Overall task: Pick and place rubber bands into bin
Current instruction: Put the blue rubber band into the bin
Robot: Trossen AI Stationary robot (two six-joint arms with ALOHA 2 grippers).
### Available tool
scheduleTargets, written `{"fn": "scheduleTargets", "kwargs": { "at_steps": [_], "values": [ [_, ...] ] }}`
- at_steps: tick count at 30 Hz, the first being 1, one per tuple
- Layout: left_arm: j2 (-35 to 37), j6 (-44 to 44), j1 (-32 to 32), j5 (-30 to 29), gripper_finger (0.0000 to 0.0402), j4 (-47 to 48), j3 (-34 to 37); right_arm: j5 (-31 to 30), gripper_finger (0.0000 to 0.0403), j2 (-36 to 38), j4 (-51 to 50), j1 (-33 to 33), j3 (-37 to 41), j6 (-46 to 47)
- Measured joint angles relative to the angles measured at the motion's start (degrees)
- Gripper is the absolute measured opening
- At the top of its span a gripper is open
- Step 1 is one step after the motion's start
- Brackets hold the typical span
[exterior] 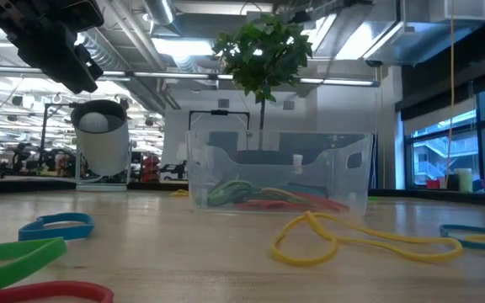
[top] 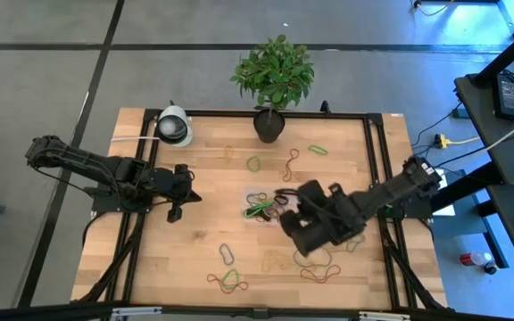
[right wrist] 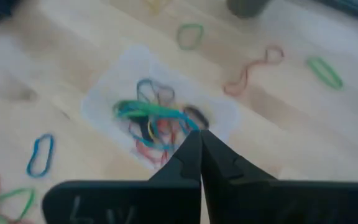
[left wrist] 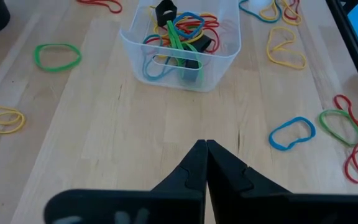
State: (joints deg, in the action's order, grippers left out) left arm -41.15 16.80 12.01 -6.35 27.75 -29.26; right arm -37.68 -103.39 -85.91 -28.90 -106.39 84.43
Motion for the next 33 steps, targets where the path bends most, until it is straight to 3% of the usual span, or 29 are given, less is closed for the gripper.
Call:
{"fn": "scheduleTargets", "kwargs": {
  "at_steps": [8,13,22,29,33],
  "values": [
    [0.0,0.0,0.0,0.0,0.0002,0.0,0.0,-0.1,0.0000,-1.0,19.5,8.8,5.2,-18.3],
    [0.0,0.0,0.0,0.0,0.0002,0.1,0.0,2.9,0.0000,-2.3,28.8,13.3,10.0,-24.7],
    [0.0,0.5,0.0,0.0,0.0002,0.3,0.0,16.0,0.0000,-7.8,30.1,16.1,14.0,-26.5],
    [0.0,0.5,0.0,-0.2,0.0001,0.3,0.0,19.4,0.0005,-11.5,33.8,17.9,14.1,-27.8],
    [0.0,0.4,0.0,-0.7,0.0003,0.4,0.0,24.9,0.0029,-12.6,36.1,19.8,14.0,-26.0]
  ]
}}
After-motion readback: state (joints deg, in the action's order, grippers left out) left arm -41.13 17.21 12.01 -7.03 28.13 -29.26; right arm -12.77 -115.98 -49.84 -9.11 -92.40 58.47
